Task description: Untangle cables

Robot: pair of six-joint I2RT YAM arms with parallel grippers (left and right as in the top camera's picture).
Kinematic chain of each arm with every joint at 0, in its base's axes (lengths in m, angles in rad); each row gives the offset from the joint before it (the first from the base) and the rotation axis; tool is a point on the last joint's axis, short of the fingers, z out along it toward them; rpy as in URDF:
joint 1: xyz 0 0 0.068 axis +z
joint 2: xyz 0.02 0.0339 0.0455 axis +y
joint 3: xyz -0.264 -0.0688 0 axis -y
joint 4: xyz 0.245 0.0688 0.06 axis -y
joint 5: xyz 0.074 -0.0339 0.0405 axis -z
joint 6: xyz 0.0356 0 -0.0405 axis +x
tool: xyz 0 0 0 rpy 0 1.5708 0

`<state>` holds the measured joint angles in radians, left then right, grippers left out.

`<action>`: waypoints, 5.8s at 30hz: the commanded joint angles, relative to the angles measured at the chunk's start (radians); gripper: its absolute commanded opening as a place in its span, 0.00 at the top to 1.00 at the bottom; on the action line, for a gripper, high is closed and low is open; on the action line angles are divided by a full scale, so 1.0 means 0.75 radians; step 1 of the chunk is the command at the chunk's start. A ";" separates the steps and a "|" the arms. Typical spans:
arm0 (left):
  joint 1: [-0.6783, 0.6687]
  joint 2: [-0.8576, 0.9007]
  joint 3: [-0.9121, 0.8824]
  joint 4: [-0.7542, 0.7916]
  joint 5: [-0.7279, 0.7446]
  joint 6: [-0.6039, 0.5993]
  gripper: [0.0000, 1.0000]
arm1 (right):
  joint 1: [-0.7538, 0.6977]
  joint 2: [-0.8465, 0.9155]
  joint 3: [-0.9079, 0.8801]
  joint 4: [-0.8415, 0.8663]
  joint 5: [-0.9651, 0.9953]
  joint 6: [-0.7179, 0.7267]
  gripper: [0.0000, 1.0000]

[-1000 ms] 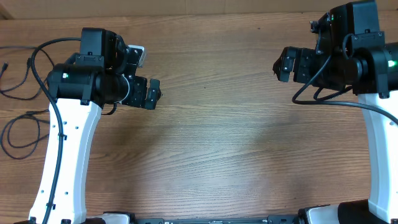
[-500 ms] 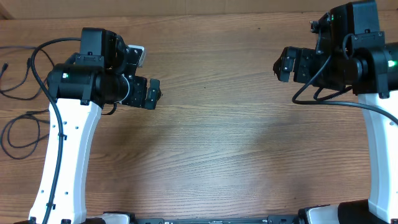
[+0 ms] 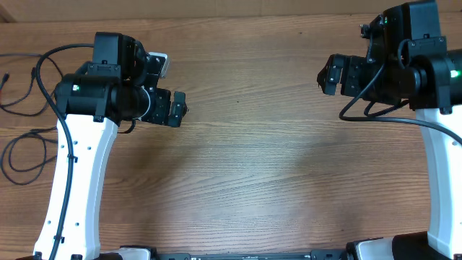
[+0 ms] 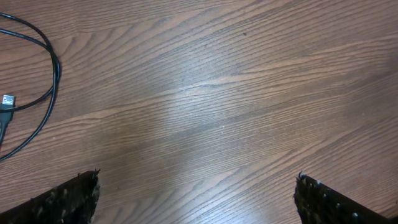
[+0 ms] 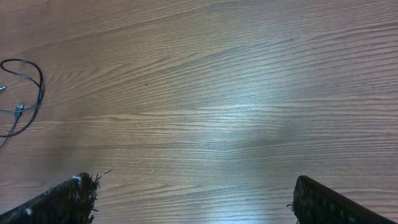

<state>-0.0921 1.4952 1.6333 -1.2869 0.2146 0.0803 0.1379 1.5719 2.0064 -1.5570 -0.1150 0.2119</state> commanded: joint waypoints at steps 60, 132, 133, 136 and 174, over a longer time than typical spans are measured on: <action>-0.008 -1.338 -1.067 1.046 0.207 -0.023 0.00 | -0.006 -0.007 0.013 0.004 0.013 -0.006 0.00; 0.073 -1.989 -2.171 1.613 -0.296 -0.141 0.00 | -0.006 -0.007 0.014 0.004 0.013 -0.006 0.00; 0.073 -1.989 -2.171 1.613 -0.296 -0.141 0.00 | -0.006 -0.007 0.013 0.004 0.013 -0.006 0.00; 0.072 -1.989 -2.171 1.613 -0.296 -0.141 0.00 | -0.006 -0.007 0.014 0.004 0.013 -0.006 0.00; 0.073 -1.989 -2.171 1.613 -0.296 -0.141 0.00 | -0.006 -0.781 -0.746 1.156 0.032 0.001 0.00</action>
<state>-0.0448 0.0132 0.0082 -0.0761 0.0090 -0.0242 0.1379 1.0573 1.6230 -0.7834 -0.0895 0.2081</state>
